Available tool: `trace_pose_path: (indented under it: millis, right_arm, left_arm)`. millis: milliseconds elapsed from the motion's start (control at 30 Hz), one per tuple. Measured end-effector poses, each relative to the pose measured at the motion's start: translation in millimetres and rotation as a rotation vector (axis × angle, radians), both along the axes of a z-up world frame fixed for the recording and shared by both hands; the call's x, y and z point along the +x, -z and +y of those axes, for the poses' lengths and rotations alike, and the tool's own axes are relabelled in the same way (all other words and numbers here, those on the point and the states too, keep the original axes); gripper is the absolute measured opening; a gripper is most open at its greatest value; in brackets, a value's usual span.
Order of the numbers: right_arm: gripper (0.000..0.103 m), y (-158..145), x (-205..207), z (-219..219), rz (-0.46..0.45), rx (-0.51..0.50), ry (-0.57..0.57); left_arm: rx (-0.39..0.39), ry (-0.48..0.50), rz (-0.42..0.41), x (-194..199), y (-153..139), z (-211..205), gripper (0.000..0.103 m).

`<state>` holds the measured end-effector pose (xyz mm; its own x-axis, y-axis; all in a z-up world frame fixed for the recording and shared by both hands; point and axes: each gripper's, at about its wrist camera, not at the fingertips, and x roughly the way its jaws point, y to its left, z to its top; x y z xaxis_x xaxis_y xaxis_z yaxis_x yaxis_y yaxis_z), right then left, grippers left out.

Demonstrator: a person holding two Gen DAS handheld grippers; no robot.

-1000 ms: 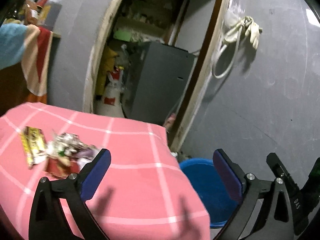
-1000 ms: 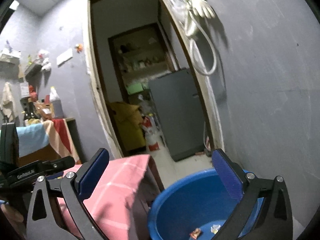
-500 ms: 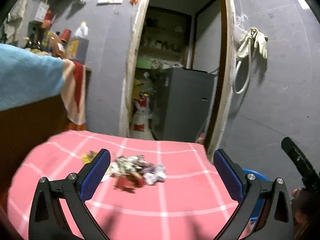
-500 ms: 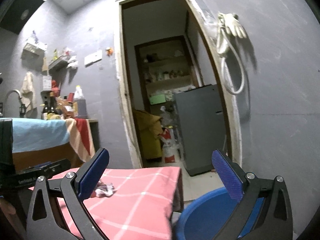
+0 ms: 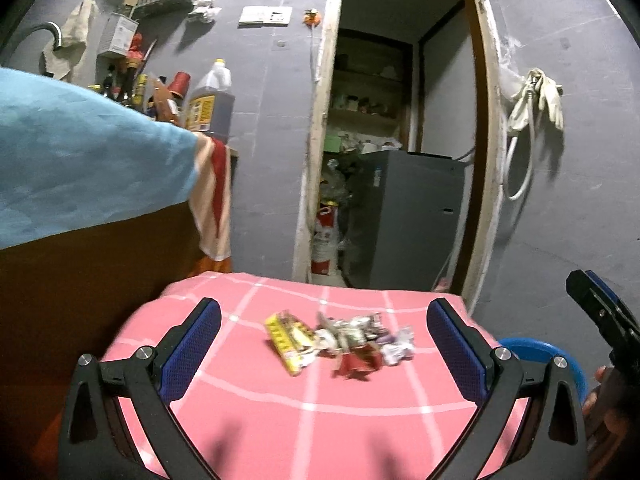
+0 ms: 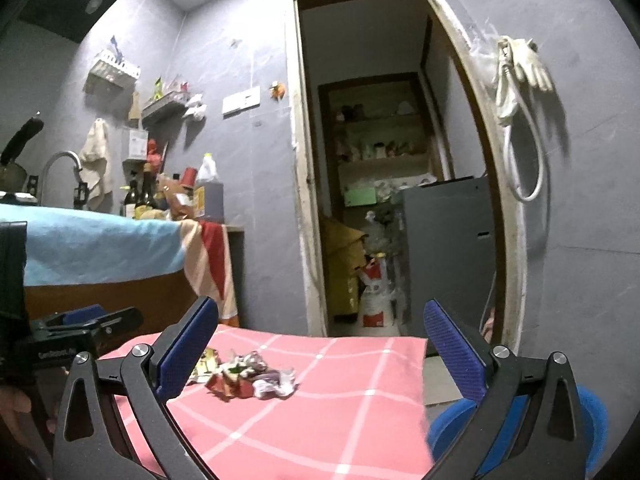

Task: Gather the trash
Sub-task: 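Move both tools back over the wrapper pile on the table, then grasp the yellow ruler-printed wrapper with the left tool while the right tool grasps a silver wrapper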

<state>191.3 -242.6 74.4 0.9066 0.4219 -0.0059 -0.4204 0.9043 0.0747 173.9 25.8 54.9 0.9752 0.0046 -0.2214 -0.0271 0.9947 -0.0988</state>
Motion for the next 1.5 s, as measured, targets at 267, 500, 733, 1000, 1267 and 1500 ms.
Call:
trace_pose_path:
  millis: [267,500,733,1000,1267,1500]
  right_arm:
    - [0.103,1.6,26.9,24.6,0.103,-0.032,-0.031]
    - [0.103,10.4,61.6,47.5,0.246,-0.107,-0.053]
    - [0.095,24.0,94.6,61.8,0.411,-0.164,-0.084]
    - [0.073,42.9,122.3,84.6,0.554,-0.278,-0.128]
    - [0.066,61.2,139.5,102.8,0.672,-0.370,-0.198]
    - [0.065,70.2,150.5,113.7,0.761,-0.424,-0.241]
  left_arm:
    - [-0.010,-0.034,0.130,18.1,12.3,28.6,0.101]
    - [-0.085,-0.042,0.235,41.7,20.6,50.4,0.101]
    - [-0.097,-0.023,0.306,69.6,27.0,56.4,0.096]
    - [-0.121,0.041,0.413,108.1,39.7,58.2,0.070]
    - [-0.207,0.083,0.502,132.0,51.6,67.0,0.053]
    - [-0.240,0.101,0.539,138.4,58.0,69.8,0.035]
